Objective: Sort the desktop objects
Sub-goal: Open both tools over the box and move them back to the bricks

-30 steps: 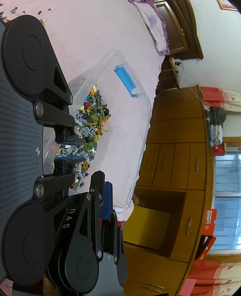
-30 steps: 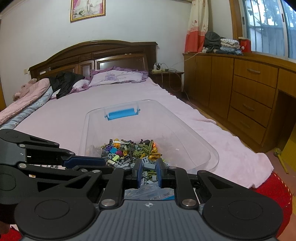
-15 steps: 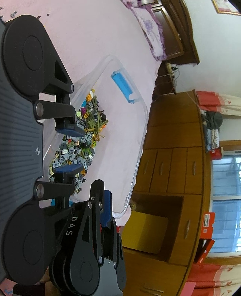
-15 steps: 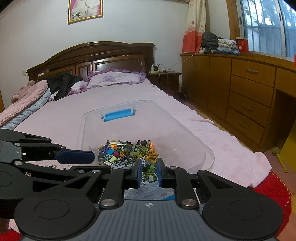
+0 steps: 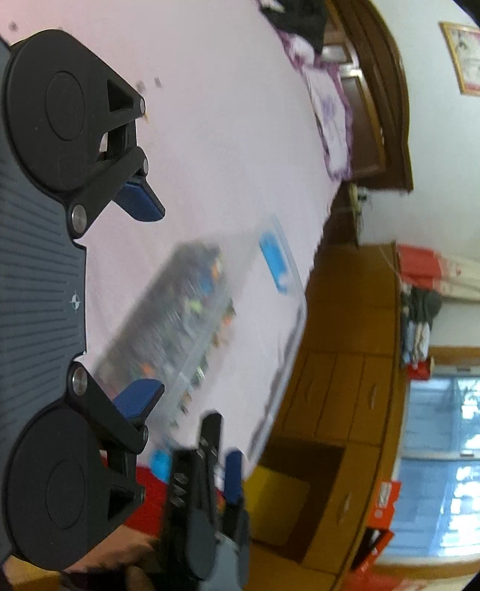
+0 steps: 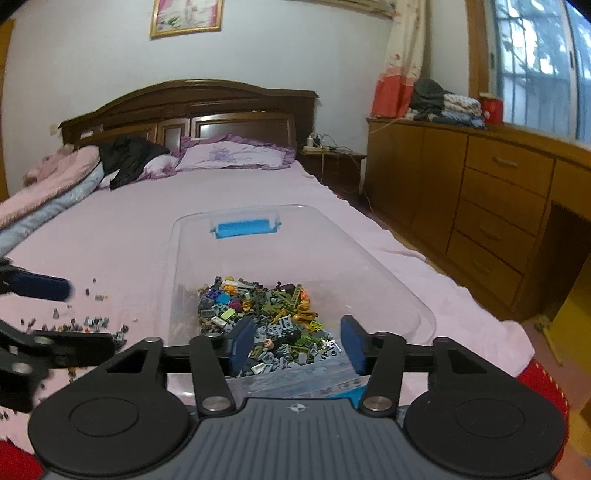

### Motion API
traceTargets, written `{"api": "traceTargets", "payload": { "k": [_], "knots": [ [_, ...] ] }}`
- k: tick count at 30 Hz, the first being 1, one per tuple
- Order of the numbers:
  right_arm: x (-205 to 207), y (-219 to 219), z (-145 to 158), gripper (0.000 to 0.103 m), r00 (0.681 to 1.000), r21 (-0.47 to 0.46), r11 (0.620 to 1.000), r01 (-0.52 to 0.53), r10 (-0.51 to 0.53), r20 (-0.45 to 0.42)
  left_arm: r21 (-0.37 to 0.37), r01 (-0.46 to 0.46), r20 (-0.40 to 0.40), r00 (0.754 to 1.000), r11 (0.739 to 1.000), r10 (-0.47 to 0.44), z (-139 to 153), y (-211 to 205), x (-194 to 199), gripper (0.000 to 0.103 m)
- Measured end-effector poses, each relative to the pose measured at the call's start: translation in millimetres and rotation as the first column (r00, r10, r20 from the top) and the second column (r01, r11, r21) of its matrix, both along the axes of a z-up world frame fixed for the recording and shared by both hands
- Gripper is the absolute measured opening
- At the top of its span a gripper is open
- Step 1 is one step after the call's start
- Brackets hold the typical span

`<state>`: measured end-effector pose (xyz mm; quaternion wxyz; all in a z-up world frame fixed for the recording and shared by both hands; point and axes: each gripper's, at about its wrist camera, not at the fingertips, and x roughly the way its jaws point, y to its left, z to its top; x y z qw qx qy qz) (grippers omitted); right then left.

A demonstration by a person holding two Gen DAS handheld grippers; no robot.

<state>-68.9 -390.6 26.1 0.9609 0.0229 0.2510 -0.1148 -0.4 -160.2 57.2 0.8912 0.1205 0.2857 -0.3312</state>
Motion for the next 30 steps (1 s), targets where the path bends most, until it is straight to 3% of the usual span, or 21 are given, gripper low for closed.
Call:
{"api": "traceTargets", "payload": {
  "k": [3,7,14,16,21,25,30],
  "knots": [
    [1,8,0,0.070,1.000,-0.020,1.000,-0.024,0.024,-0.007,0.052,-0.082,0.011,0.997,0.995,0.082,-5,33,-7,0.102],
    [6,19,1,0.075,0.999,-0.036,0.998,-0.048,0.048,-0.013,0.100,-0.218,-0.022,0.975,0.971,0.221,-17,80,-12,0.102],
    [1,37,20,0.077,0.996,-0.019,0.998,-0.054,0.055,0.069,0.131,-0.449,-0.060,0.886,0.884,0.459,-29,156,-9,0.102],
    [-4,46,30,0.078,0.991,-0.019,0.997,-0.075,0.077,0.111,0.124,-0.478,-0.065,0.870,0.869,0.488,-31,170,-11,0.102],
    [-17,82,45,0.081,0.970,-0.013,0.983,-0.182,0.182,0.161,0.106,-0.488,-0.088,0.863,0.866,0.497,-35,182,-15,0.102],
    [-17,122,38,0.082,0.949,0.009,0.951,-0.308,0.307,0.075,0.091,-0.496,-0.107,0.857,0.863,0.504,-39,192,-19,0.102],
    [-4,170,25,0.082,0.888,0.025,0.898,-0.439,0.438,-0.137,0.074,-0.498,-0.126,0.855,0.864,0.503,-43,204,-22,0.102]
  ]
}}
